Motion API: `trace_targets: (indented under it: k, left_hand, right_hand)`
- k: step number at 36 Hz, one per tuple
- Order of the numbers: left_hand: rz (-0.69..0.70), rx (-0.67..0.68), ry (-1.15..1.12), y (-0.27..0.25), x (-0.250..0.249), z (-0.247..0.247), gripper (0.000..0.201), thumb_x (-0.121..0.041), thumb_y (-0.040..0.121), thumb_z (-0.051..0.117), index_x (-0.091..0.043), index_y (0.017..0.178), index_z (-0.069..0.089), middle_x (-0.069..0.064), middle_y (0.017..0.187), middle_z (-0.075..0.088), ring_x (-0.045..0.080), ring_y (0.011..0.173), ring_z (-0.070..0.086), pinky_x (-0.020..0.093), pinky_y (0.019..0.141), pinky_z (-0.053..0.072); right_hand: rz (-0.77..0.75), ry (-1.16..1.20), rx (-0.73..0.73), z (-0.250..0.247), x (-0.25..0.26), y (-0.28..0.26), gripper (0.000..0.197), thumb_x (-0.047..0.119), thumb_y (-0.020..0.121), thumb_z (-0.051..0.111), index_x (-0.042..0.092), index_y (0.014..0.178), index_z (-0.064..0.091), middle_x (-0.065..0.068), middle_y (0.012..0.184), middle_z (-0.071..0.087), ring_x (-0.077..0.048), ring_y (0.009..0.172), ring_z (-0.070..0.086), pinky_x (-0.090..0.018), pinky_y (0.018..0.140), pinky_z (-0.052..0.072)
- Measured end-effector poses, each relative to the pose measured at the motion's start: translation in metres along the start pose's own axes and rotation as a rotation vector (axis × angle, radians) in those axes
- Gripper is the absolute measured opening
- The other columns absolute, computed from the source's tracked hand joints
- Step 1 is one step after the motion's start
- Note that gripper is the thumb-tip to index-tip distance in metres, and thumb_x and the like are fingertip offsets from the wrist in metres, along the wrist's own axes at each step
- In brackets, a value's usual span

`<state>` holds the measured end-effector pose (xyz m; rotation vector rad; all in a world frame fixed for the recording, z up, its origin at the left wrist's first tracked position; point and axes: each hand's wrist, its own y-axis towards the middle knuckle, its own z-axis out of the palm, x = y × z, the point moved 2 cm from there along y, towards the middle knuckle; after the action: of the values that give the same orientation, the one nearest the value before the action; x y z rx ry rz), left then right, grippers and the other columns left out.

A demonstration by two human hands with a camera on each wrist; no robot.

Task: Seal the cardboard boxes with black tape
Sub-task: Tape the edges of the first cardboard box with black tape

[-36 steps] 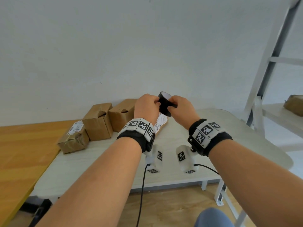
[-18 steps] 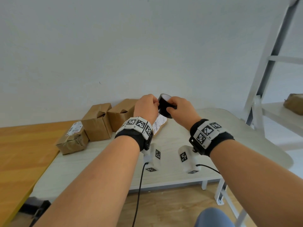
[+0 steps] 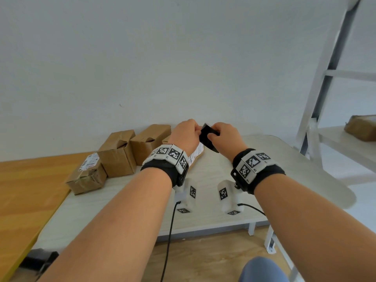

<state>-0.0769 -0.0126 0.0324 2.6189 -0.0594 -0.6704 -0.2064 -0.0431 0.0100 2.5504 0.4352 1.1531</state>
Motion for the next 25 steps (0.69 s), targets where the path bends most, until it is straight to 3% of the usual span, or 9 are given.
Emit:
trace_targets:
  k: [2,5,10,13,18,25]
  left_hand:
    - [0.005,0.0,-0.019,0.0,-0.002,0.0,0.019,-0.018,0.097,0.046,-0.009,0.109,0.059,0.006,0.107,0.063,0.021,0.098,0.058,0.026,0.076,0.039]
    - [0.029,0.019,-0.031,-0.002,-0.008,0.001,0.017,-0.018,0.097,0.047,-0.011,0.106,0.059,0.003,0.103,0.063,0.019,0.096,0.059,0.026,0.077,0.041]
    - [-0.013,-0.02,-0.081,0.0,-0.001,-0.005,0.016,-0.02,0.095,0.048,-0.014,0.105,0.059,-0.004,0.097,0.059,0.014,0.091,0.057,0.024,0.076,0.041]
    - [-0.043,-0.032,-0.096,0.002,0.002,-0.008,0.016,-0.023,0.094,0.049,-0.016,0.105,0.06,-0.006,0.097,0.059,0.01,0.088,0.054,0.023,0.075,0.04]
    - [-0.052,-0.035,-0.107,0.001,0.005,-0.011,0.017,-0.02,0.095,0.049,-0.013,0.104,0.06,-0.003,0.099,0.06,0.011,0.086,0.052,0.023,0.074,0.038]
    - [-0.062,-0.025,-0.082,0.002,0.007,-0.019,0.018,-0.015,0.095,0.05,-0.007,0.096,0.066,0.007,0.108,0.058,0.02,0.089,0.058,0.026,0.075,0.041]
  right_hand:
    - [0.047,-0.021,-0.027,-0.002,-0.004,0.001,0.017,0.016,0.091,0.051,0.007,0.102,0.061,-0.003,0.085,0.058,-0.02,0.077,0.055,-0.025,0.059,0.038]
    - [0.116,-0.031,-0.04,-0.006,-0.011,0.002,0.019,0.023,0.091,0.052,0.007,0.096,0.062,-0.005,0.08,0.059,-0.021,0.073,0.055,-0.025,0.053,0.037]
    - [0.081,-0.033,0.007,-0.011,-0.008,0.002,0.02,0.028,0.092,0.053,0.01,0.092,0.062,-0.003,0.079,0.059,-0.02,0.074,0.056,-0.029,0.063,0.042]
    - [0.084,-0.023,0.01,-0.011,-0.004,0.003,0.021,0.029,0.091,0.054,0.009,0.088,0.061,-0.002,0.074,0.057,-0.019,0.071,0.053,-0.028,0.061,0.041]
    - [0.121,0.066,0.006,-0.008,0.001,0.003,0.024,0.026,0.085,0.055,0.003,0.083,0.063,-0.006,0.071,0.056,-0.02,0.068,0.052,-0.029,0.06,0.041]
    - [0.121,0.062,0.02,-0.005,0.009,0.004,0.023,0.03,0.081,0.057,0.009,0.073,0.063,-0.003,0.065,0.058,-0.018,0.064,0.054,-0.029,0.058,0.043]
